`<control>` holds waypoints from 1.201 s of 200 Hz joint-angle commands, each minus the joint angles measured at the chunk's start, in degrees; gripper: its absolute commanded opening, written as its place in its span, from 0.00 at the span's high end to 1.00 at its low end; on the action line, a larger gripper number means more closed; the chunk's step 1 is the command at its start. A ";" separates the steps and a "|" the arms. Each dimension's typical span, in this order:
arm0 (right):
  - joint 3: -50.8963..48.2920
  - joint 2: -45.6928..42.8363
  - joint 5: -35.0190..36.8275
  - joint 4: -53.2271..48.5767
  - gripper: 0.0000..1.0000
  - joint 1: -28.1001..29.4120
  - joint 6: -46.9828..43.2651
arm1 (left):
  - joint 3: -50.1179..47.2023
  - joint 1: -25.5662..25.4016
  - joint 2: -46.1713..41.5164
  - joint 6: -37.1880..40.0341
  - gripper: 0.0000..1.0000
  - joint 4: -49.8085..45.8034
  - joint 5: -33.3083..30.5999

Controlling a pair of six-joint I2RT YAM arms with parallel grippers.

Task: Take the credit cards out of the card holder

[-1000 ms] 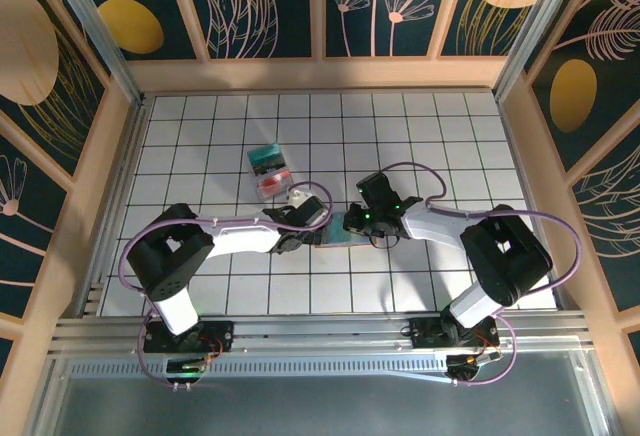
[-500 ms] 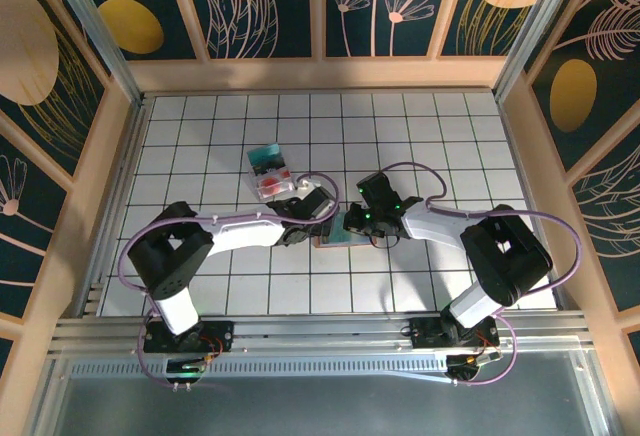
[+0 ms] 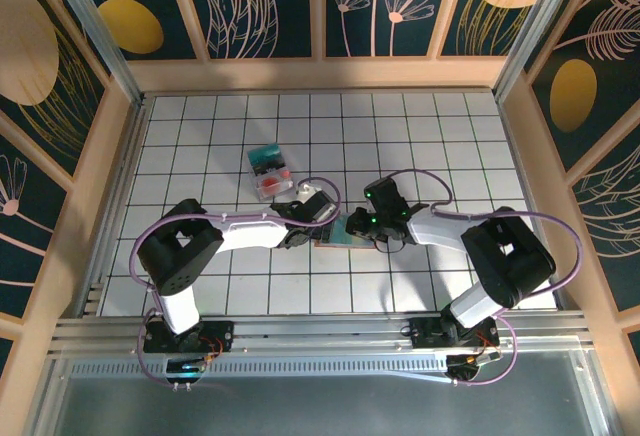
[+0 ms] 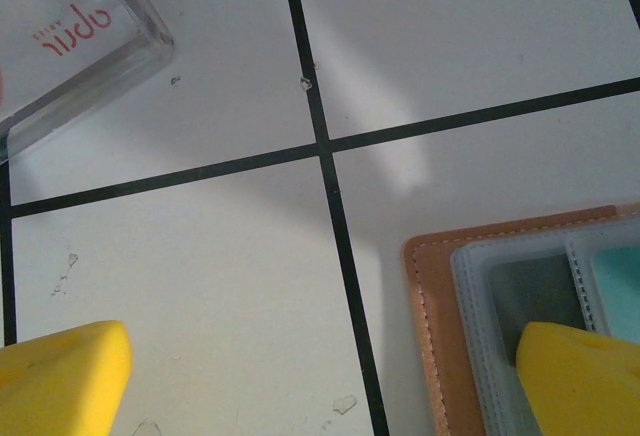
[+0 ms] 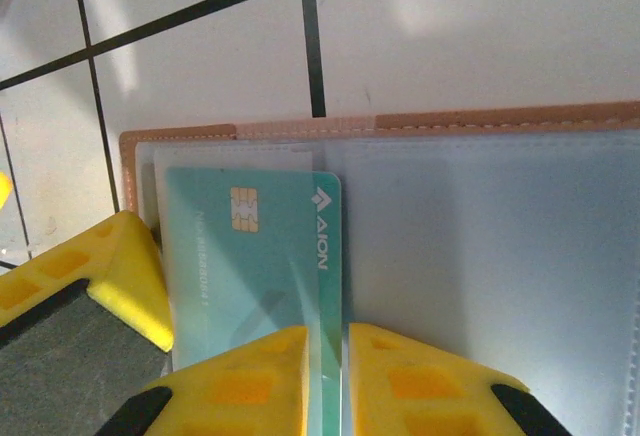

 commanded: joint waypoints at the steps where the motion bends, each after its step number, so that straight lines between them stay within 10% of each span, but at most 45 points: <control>1: -2.16 -1.94 -2.65 2.08 0.82 -1.03 1.19 | -2.22 0.18 2.03 0.10 0.01 -3.84 1.30; 240: -8.02 -4.56 -9.26 13.27 0.90 -3.17 3.95 | -5.15 0.15 1.31 -3.05 0.01 -3.71 3.46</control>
